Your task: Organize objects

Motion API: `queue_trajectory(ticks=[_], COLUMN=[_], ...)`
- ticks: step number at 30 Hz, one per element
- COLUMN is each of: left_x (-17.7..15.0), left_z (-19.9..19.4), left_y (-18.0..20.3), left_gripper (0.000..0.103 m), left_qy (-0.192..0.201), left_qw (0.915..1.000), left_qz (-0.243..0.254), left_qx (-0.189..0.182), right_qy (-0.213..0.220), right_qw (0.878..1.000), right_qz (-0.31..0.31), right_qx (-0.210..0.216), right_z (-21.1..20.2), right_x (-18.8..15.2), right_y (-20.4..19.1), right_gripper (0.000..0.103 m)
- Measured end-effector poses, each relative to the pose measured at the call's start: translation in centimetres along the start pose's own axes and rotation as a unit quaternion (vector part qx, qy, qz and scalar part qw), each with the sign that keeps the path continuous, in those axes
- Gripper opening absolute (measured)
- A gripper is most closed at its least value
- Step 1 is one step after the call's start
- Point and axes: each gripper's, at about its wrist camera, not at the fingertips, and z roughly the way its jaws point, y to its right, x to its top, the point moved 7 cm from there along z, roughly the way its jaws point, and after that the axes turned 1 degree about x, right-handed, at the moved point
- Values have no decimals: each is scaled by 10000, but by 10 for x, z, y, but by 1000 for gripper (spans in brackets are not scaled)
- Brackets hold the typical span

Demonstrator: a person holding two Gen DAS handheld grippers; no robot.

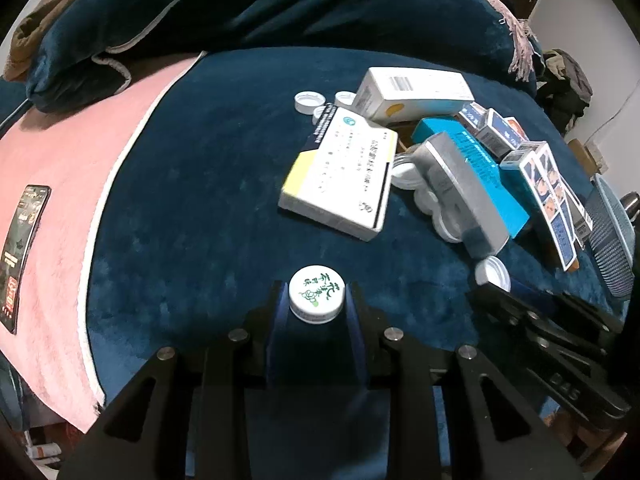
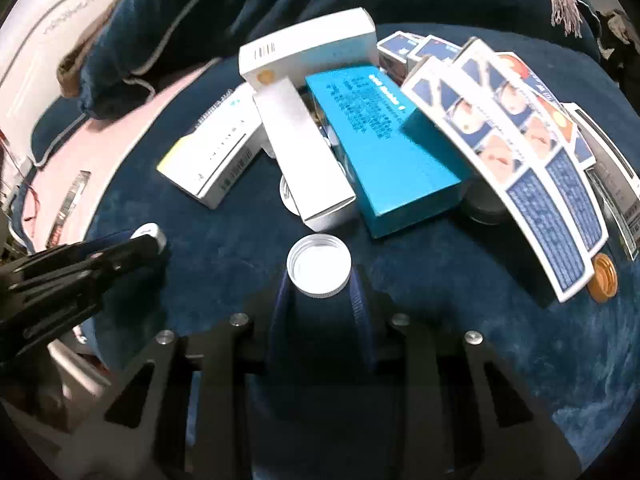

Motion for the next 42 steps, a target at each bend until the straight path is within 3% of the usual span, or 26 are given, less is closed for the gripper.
queue_trajectory(ticks=[10, 17, 23, 26, 29, 32, 37, 42], left_x=[19, 44, 68, 69, 67, 64, 53, 43], left_z=[-14, -36, -65, -76, -80, -76, -55, -31], left_y=[60, 138, 237, 300, 362, 409, 465, 490], left_gripper=[30, 30, 30, 30, 30, 30, 29, 29], left_qy=[208, 473, 636, 574, 626, 416, 73, -104], left_qw=[9987, 9917, 9756, 9623, 9449, 9332, 9288, 9339], left_qz=[387, 1089, 1855, 2276, 2844, 3013, 3053, 3038], left_qx=[-261, -490, -982, -1378, -1499, -1911, -2099, -1883], right_qy=[488, 995, 1320, 1494, 1565, 1638, 1559, 1434], right_qw=[9975, 9879, 9718, 9622, 9539, 9450, 9368, 9265], right_qz=[438, 981, 1659, 1903, 2103, 2344, 2580, 2915], right_qx=[-246, -677, -1036, -1248, -1464, -1589, -1777, -1897], right_z=[-48, -103, -166, -198, -221, -237, -240, -238], right_x=[-6, -11, 3, 7, 14, 13, 5, -1], right_y=[34, 83, 154, 193, 219, 241, 270, 304], right_gripper=[32, 32, 32, 32, 32, 32, 32, 32])
